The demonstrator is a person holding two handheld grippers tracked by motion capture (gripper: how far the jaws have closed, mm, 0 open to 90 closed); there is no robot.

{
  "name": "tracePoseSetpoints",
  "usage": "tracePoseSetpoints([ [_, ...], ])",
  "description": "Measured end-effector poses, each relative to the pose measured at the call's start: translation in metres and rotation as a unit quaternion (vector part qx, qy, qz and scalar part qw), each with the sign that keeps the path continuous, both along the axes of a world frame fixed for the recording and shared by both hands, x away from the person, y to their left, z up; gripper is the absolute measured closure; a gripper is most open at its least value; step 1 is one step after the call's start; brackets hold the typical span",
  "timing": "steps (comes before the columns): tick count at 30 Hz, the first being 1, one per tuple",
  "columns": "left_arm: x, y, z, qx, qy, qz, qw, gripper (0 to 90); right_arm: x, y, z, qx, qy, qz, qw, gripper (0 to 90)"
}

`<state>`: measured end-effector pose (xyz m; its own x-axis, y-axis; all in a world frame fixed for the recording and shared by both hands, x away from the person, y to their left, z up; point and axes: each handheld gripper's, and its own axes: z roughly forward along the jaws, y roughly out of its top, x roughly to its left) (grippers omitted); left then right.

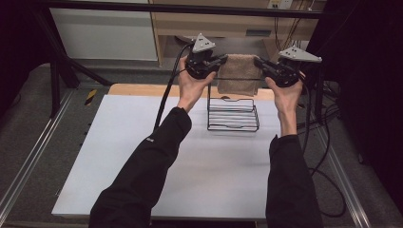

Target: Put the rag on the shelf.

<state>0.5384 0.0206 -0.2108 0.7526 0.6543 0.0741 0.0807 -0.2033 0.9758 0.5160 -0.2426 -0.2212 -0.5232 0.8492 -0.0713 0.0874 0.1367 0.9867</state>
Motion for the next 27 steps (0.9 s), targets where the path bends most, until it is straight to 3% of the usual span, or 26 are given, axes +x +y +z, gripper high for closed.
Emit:
tracePoseSetpoints([
  [8, -0.011, 0.003, 0.001, -0.003, -0.01, -0.017, 0.9998, 85.6, -0.009, -0.002, 0.003, 0.002, -0.006, 0.008, 0.9999, 83.8],
  [14, -0.019, 0.006, -0.001, -0.001, 0.018, -0.028, 0.9994, 85.2, -0.017, -0.002, 0.001, 0.001, 0.003, 0.017, 0.9999, 83.3],
  [27, -0.034, 0.007, -0.011, 0.019, 0.045, -0.038, 0.9981, 84.4, -0.037, -0.006, -0.007, -0.004, 0.035, 0.036, 0.9987, 82.7],
])
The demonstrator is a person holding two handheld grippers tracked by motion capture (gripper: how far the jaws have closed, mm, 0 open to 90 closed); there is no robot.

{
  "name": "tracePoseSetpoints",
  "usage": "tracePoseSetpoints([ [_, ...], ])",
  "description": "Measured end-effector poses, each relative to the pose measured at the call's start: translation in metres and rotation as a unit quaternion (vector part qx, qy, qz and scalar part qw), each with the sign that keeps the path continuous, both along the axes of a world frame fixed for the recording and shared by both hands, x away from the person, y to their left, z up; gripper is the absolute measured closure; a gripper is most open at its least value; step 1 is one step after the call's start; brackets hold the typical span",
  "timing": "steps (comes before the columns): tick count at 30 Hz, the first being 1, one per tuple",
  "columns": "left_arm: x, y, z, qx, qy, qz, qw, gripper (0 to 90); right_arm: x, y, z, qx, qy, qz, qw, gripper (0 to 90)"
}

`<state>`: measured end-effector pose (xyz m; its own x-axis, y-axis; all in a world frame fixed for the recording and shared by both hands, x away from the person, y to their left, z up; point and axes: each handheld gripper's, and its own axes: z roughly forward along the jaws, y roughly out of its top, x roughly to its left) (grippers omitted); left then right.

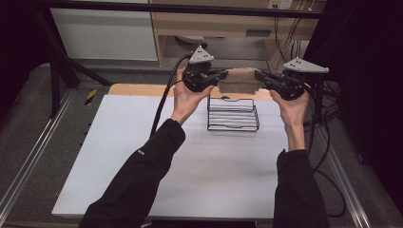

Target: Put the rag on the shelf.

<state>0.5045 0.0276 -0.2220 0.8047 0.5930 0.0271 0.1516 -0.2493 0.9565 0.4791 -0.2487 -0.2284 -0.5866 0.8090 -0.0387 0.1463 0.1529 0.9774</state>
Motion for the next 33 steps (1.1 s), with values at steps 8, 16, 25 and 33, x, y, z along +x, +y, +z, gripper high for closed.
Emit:
tracePoseSetpoints([
  [8, -0.004, 0.0, -0.008, 0.014, 0.011, -0.004, 0.9998, 83.1, -0.005, 0.0, -0.008, -0.008, 0.016, 0.01, 0.9998, 82.4],
  [16, -0.008, 0.002, -0.009, 0.016, 0.015, -0.008, 0.9997, 80.5, -0.007, 0.0, -0.015, -0.013, 0.022, 0.013, 0.9996, 82.5],
  [25, -0.006, 0.004, 0.013, -0.005, 0.023, -0.011, 0.9997, 80.6, -0.007, 0.001, -0.02, -0.023, 0.021, 0.019, 0.9993, 82.5],
  [33, -0.002, -0.01, -0.001, 0.038, 0.061, -0.018, 0.9972, 89.7, -0.008, 0.001, -0.024, -0.03, 0.022, 0.024, 0.999, 80.9],
])
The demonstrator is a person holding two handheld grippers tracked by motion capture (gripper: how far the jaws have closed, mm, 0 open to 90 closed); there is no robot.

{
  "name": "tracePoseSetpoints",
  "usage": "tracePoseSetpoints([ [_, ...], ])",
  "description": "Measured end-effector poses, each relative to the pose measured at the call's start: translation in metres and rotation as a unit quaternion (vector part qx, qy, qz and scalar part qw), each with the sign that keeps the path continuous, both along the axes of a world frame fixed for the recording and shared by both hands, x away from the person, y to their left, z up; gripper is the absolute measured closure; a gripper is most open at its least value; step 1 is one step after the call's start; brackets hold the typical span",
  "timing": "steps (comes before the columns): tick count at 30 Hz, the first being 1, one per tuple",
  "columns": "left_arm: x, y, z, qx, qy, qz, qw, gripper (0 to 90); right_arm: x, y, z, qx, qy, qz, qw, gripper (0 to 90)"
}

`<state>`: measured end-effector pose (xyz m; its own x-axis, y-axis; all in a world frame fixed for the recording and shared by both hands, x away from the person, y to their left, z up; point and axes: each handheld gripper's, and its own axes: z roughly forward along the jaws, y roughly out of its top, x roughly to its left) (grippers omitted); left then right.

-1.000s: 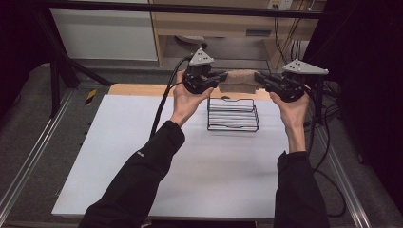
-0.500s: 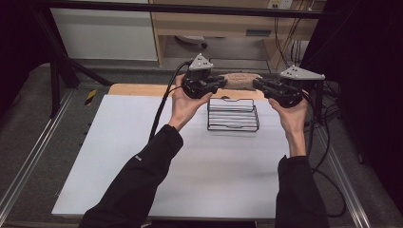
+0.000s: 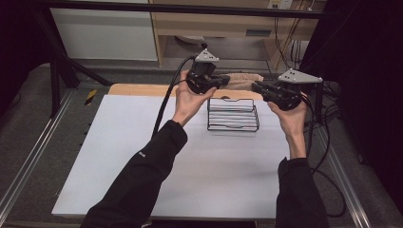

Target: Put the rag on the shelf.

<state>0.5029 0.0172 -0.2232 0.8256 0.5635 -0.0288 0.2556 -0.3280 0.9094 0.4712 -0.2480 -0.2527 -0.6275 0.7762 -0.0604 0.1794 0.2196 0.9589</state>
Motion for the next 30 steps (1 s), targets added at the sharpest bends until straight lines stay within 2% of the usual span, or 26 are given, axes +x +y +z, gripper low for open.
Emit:
tracePoseSetpoints([
  [7, 0.001, 0.0, -0.008, 0.012, 0.001, 0.001, 0.9999, 89.9, 0.0, 0.0, -0.005, 0.001, 0.005, 0.005, 1.0, 77.0],
  [16, 0.001, 0.0, -0.012, 0.019, -0.003, 0.001, 0.9998, 89.9, -0.005, 0.001, 0.002, 0.02, 0.001, 0.012, 0.9997, 70.3],
  [18, 0.0, 0.0, -0.014, 0.024, -0.008, 0.002, 0.9997, 89.8, -0.005, 0.004, 0.003, 0.022, 0.001, 0.013, 0.9997, 71.3],
  [20, -0.001, 0.001, -0.017, 0.027, -0.009, 0.001, 0.9996, 89.7, -0.005, 0.006, 0.003, 0.02, 0.007, 0.015, 0.9997, 76.2],
  [22, -0.001, 0.001, -0.02, 0.031, -0.009, 0.0, 0.9995, 89.6, -0.003, 0.006, 0.0, 0.017, 0.018, 0.011, 0.9996, 82.8],
  [24, -0.001, 0.002, -0.023, 0.033, -0.01, 0.0, 0.9994, 89.1, -0.001, 0.005, -0.006, 0.017, 0.039, 0.001, 0.9991, 86.8],
  [27, -0.001, 0.002, -0.026, 0.037, -0.01, 0.001, 0.9993, 89.1, 0.0, 0.002, -0.015, 0.019, 0.056, -0.008, 0.9982, 89.4],
  [30, 0.001, 0.001, -0.031, 0.04, -0.007, 0.004, 0.9992, 89.1, 0.002, 0.0, -0.022, 0.02, 0.06, -0.017, 0.9979, 89.3],
])
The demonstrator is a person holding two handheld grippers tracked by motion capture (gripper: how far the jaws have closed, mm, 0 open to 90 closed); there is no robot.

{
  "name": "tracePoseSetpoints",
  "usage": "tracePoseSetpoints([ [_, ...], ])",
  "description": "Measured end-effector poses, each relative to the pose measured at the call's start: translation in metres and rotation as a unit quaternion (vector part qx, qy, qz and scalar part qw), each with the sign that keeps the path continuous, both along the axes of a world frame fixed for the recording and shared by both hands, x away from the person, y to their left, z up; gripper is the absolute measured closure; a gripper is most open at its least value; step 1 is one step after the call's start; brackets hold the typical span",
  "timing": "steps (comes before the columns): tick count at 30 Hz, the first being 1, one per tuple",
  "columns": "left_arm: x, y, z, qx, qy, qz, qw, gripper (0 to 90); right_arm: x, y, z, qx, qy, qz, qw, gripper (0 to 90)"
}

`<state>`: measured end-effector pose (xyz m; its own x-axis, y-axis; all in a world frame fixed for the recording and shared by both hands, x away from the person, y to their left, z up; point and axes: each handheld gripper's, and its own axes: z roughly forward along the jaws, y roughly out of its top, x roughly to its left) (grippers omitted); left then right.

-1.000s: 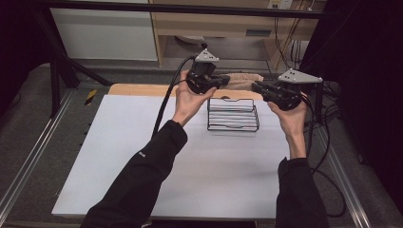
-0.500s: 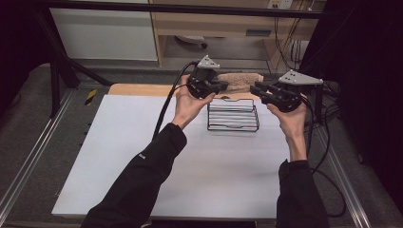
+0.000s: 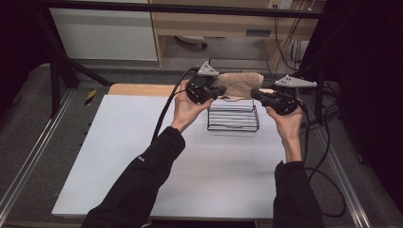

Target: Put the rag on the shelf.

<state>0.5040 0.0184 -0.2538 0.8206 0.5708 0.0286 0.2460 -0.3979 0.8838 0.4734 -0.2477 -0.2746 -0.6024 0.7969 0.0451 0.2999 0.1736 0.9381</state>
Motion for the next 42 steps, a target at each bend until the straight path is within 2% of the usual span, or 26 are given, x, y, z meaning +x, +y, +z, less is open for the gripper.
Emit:
tracePoseSetpoints([
  [8, 0.0, -0.002, -0.003, 0.004, -0.001, 0.001, 1.0, 85.7, -0.002, -0.001, -0.005, 0.004, -0.009, 0.0, 1.0, 84.7],
  [15, -0.007, 0.007, 0.001, -0.007, -0.001, 0.002, 1.0, 74.0, -0.014, -0.004, 0.003, 0.01, -0.019, 0.006, 0.9998, 76.3],
  [23, -0.018, 0.024, -0.002, -0.003, 0.001, 0.008, 1.0, 59.7, -0.027, -0.004, 0.004, 0.016, -0.014, 0.009, 0.9997, 61.2],
  [29, -0.029, 0.037, -0.009, 0.004, 0.008, 0.014, 0.9999, 45.9, -0.036, -0.002, 0.002, 0.019, -0.004, 0.01, 0.9998, 47.6],
  [42, -0.058, 0.086, -0.033, 0.009, 0.024, 0.035, 0.9991, 23.2, -0.052, 0.002, -0.015, 0.009, 0.018, 0.003, 0.9998, 18.5],
])
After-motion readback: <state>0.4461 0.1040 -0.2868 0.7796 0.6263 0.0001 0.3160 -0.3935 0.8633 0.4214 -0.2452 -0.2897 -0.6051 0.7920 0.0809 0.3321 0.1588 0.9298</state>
